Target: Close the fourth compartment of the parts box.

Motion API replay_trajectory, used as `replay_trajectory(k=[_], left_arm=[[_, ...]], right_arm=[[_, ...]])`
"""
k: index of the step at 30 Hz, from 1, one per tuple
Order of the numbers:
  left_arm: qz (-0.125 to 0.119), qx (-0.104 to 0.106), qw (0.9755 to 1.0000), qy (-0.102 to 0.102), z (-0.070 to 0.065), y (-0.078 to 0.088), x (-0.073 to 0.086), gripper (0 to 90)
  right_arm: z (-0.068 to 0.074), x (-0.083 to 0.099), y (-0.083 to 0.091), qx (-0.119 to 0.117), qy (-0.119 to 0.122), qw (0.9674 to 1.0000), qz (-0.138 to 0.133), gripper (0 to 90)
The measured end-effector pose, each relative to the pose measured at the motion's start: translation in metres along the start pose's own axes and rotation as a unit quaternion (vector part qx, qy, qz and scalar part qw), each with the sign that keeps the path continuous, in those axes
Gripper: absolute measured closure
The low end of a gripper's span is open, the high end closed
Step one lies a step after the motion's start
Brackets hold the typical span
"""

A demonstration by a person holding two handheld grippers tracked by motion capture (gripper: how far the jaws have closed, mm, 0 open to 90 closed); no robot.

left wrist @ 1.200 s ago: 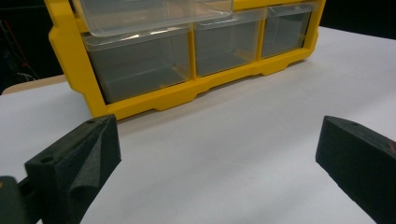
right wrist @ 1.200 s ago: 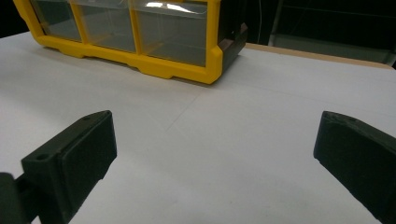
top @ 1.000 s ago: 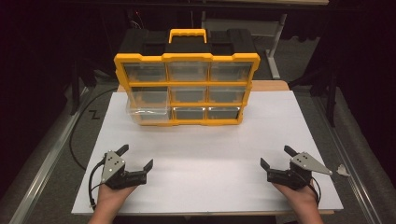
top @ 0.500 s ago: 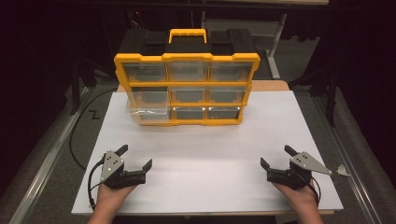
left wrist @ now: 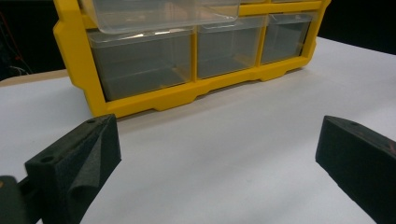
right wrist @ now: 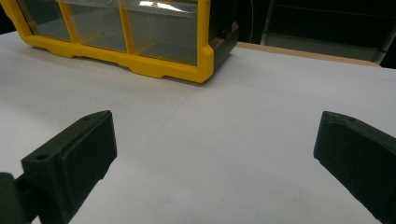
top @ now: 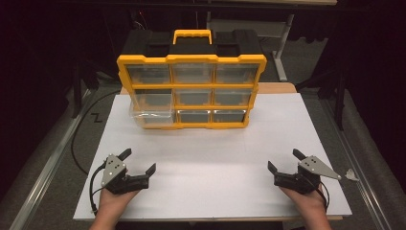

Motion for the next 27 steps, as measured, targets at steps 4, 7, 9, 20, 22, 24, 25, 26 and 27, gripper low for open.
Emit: replay_trajectory(k=[4, 7, 9, 20, 22, 24, 25, 26, 27], left_arm=[[0.004, 0.001, 1.0, 0.004, 0.0005, 0.0, -0.0004, 0.9], [0.004, 0.002, 1.0, 0.009, 0.0015, 0.0, 0.0001, 0.9], [0.005, -0.001, 1.0, 0.008, 0.0019, 0.0002, 0.0004, 0.9], [0.013, -0.012, 0.9998, 0.003, 0.0021, 0.0035, 0.0005, 15.7], [0.015, -0.01, 0.9998, 0.006, 0.0024, 0.0032, 0.0006, 16.2], [0.015, -0.01, 0.9998, 0.007, 0.0026, 0.0033, 0.0008, 17.1], [0.015, -0.01, 0.9998, 0.007, 0.0027, 0.0035, 0.0008, 18.2], [0.014, -0.012, 0.9998, 0.007, 0.0026, 0.0039, 0.0008, 19.5], [0.014, -0.014, 0.9998, 0.004, 0.0027, 0.0044, 0.0008, 21.0]], right_arm=[[-0.0002, 0.0, -0.0001, 0.001, 0.0, 1.0, 0.002, 0.7], [0.0, -0.0002, -0.0001, 0.002, 0.0, 1.0, 0.003, 0.8], [0.0003, -0.0002, -0.0001, 0.001, -0.002, 1.0, 0.006, 0.8], [0.0005, 0.0001, -0.0009, 0.002, 0.001, 1.0, 0.009, 0.8], [0.0004, 0.0002, -0.001, 0.003, -0.001, 0.9999, 0.01, 0.8], [0.0005, 0.0001, -0.001, 0.002, -0.001, 0.9999, 0.011, 0.8], [0.0008, 0.0001, -0.001, 0.002, 0.0, 0.9999, 0.011, 0.8], [0.0011, 0.0, -0.0009, 0.001, 0.0, 0.9999, 0.011, 0.8], [0.0013, 0.0, -0.001, 0.001, 0.0, 0.9999, 0.011, 0.8]])
Point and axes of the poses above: each handheld gripper's, and its own axes: y roughly backward along the jaws, x roughly out of its underside, z roughly to its left, the point moved 2 cm from there along -y, roughly forward along the jaws, and after that the axes turned 15 degrees about -y, right-handed, at the moved point
